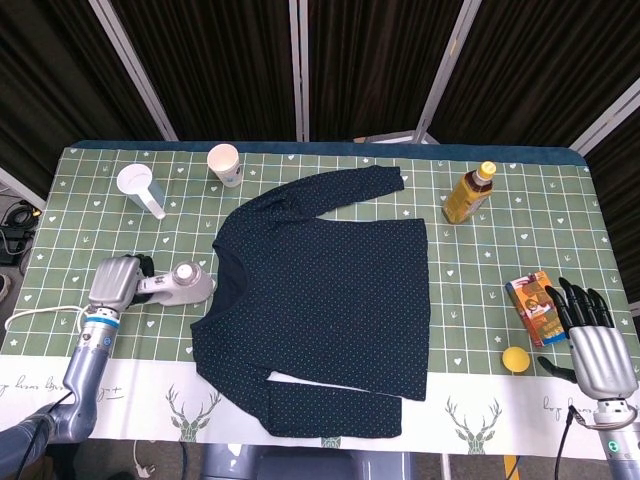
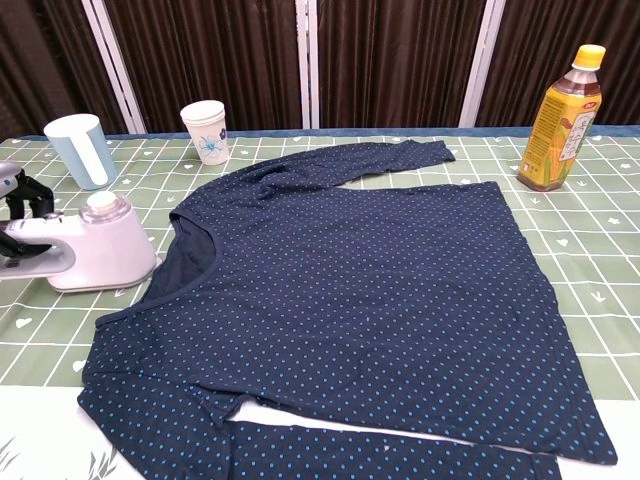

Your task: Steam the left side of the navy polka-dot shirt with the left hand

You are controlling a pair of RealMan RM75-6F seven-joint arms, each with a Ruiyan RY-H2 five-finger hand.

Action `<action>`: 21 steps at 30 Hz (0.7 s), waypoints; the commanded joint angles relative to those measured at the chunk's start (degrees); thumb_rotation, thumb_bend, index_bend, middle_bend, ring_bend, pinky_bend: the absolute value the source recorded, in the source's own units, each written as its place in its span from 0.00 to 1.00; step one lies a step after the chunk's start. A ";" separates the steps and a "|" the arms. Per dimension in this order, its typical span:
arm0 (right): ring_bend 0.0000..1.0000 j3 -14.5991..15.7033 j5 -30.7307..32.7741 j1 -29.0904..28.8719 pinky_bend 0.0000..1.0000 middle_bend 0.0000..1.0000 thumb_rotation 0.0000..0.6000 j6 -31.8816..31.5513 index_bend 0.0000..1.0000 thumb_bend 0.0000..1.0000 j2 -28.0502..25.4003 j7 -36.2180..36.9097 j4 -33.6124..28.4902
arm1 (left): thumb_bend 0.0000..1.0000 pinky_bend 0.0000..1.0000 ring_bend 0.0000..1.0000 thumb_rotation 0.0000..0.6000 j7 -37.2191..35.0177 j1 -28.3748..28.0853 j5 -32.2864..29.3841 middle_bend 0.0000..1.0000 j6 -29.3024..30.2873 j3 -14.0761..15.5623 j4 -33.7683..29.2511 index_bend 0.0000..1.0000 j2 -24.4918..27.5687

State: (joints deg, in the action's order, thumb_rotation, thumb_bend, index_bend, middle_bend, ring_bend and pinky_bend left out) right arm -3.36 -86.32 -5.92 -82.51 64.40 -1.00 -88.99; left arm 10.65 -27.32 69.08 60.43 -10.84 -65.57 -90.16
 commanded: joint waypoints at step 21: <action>0.00 -0.04 0.31 -0.04 0.00 0.00 1.00 -0.13 0.00 0.00 0.43 -1.01 -0.19 | 0.70 0.97 0.80 1.00 -21.24 0.50 11.61 0.84 3.53 2.86 -3.39 0.92 7.57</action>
State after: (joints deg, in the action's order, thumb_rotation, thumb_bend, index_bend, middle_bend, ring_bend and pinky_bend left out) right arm -3.40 -86.02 -5.96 -82.64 64.84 -2.00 -89.17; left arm -7.43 -27.04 77.97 61.52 -8.46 -68.05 -84.00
